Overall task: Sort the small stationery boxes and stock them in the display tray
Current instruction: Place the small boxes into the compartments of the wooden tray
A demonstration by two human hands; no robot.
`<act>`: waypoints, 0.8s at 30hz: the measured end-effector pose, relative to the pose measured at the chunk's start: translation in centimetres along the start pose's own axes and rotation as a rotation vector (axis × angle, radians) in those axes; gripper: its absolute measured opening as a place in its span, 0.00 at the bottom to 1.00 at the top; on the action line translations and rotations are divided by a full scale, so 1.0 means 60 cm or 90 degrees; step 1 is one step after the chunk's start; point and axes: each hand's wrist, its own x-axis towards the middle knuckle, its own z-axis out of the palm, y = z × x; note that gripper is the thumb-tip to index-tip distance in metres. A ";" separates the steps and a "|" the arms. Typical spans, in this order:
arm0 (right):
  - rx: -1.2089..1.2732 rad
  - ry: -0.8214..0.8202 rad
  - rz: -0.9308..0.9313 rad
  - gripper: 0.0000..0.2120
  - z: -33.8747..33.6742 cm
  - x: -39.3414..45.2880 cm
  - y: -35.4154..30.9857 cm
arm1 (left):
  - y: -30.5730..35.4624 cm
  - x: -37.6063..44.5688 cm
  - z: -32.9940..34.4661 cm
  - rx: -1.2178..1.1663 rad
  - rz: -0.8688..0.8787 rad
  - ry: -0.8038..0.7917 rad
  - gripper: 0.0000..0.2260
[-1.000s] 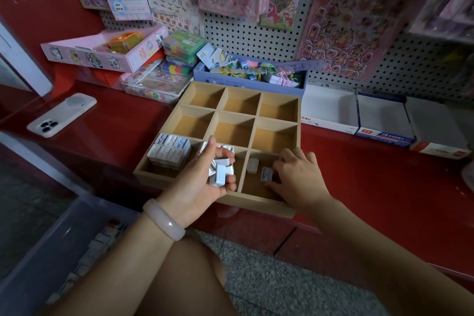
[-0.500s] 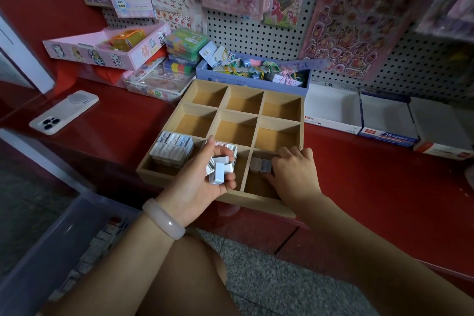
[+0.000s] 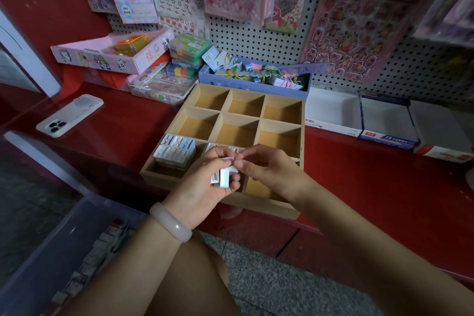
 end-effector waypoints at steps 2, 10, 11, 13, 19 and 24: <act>0.021 0.004 -0.012 0.11 0.004 0.002 0.003 | 0.001 0.000 0.001 0.024 0.018 0.006 0.10; -0.022 -0.018 -0.039 0.09 0.000 0.002 0.005 | -0.008 0.008 -0.005 0.118 0.045 0.012 0.14; -0.016 -0.017 -0.037 0.08 -0.001 0.001 0.005 | -0.008 0.009 -0.006 0.129 0.045 0.011 0.15; 0.011 -0.020 -0.025 0.06 -0.005 -0.001 0.006 | -0.010 0.008 -0.006 0.147 0.046 0.003 0.17; 0.035 0.015 -0.004 0.09 -0.010 -0.009 0.011 | -0.017 0.005 -0.003 0.185 0.061 -0.014 0.17; -0.110 0.104 -0.121 0.10 -0.017 -0.014 0.018 | -0.021 0.011 -0.005 0.198 0.055 0.002 0.16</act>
